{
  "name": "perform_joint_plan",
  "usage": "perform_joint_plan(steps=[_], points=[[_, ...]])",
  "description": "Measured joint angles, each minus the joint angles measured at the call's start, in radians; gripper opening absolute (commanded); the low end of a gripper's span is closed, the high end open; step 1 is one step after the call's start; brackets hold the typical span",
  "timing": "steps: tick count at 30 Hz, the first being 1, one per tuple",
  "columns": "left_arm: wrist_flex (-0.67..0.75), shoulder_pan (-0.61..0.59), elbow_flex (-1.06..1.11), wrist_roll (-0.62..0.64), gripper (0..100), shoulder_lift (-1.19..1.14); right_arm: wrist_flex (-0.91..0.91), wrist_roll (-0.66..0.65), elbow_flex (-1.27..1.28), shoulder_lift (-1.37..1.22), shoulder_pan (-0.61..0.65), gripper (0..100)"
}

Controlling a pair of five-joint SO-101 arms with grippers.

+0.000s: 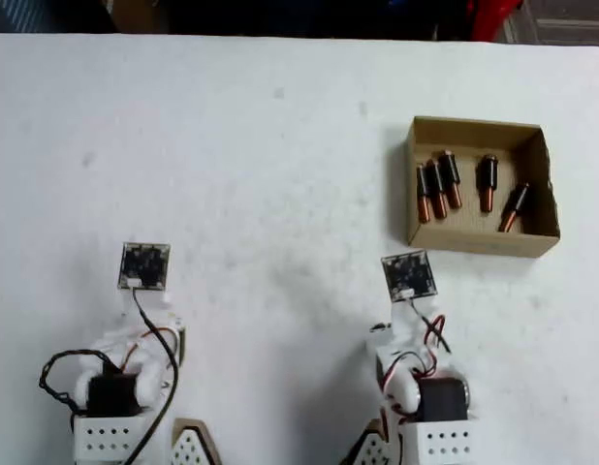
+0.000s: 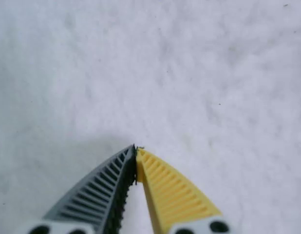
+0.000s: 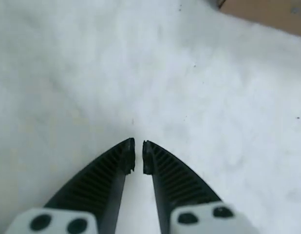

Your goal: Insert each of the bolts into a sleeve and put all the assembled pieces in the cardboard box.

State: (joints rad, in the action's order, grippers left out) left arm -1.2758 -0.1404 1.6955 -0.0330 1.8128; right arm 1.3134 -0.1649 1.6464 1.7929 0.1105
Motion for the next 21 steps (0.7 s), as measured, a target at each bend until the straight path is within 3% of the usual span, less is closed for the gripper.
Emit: perform_joint_plan(steps=[14, 21], points=[[0.0, 0.0, 0.0, 0.0, 2, 0.0, -0.029, 0.003, 0.035, 0.002, -0.078, 1.5], [0.0, 0.0, 0.0, 0.0, 2, 0.0, -0.029, 0.066, 0.035, 0.002, -0.083, 1.5]])
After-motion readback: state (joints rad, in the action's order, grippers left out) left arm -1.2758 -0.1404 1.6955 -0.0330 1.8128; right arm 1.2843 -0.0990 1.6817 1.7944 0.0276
